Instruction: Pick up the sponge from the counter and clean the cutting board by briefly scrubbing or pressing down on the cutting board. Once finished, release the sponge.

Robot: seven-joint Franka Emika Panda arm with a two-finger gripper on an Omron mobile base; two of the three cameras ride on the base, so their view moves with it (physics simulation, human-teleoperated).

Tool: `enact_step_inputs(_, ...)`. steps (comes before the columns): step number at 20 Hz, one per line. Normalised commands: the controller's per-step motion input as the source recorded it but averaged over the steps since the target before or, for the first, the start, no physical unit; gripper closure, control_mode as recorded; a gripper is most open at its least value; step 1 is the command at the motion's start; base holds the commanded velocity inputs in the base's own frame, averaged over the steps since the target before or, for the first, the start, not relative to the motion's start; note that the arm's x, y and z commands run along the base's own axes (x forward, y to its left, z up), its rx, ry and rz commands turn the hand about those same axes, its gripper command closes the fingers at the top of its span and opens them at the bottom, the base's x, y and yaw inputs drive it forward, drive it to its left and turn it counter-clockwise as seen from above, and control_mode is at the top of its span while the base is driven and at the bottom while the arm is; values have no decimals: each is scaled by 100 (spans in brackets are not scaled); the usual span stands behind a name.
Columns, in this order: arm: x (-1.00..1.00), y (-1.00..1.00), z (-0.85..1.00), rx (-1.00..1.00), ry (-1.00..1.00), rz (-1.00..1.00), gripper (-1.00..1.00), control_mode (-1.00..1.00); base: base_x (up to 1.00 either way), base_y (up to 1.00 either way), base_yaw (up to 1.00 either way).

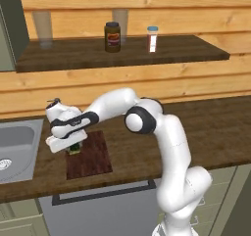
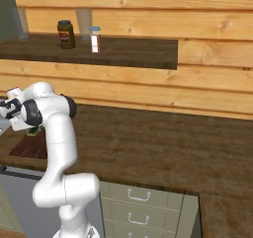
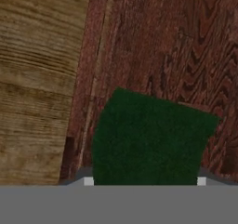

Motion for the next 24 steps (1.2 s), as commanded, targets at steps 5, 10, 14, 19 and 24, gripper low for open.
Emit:
enact_step_inputs(5,-60,15,-93,20,-2,0,100,-100,0,0,0)
enact_step_inputs(10,-100,0,-95,15,-12,0,100,-100,0,0,0)
enact_step_inputs(14,-100,0,-100,7,-15,0,100,-100,0,0,0)
enact_step_inputs(19,-100,0,-93,8,-19,0,100,-100,0,0,0)
enact_step_inputs(24,-100,0,-25,1,-12,8,100,-100,0,0,0)
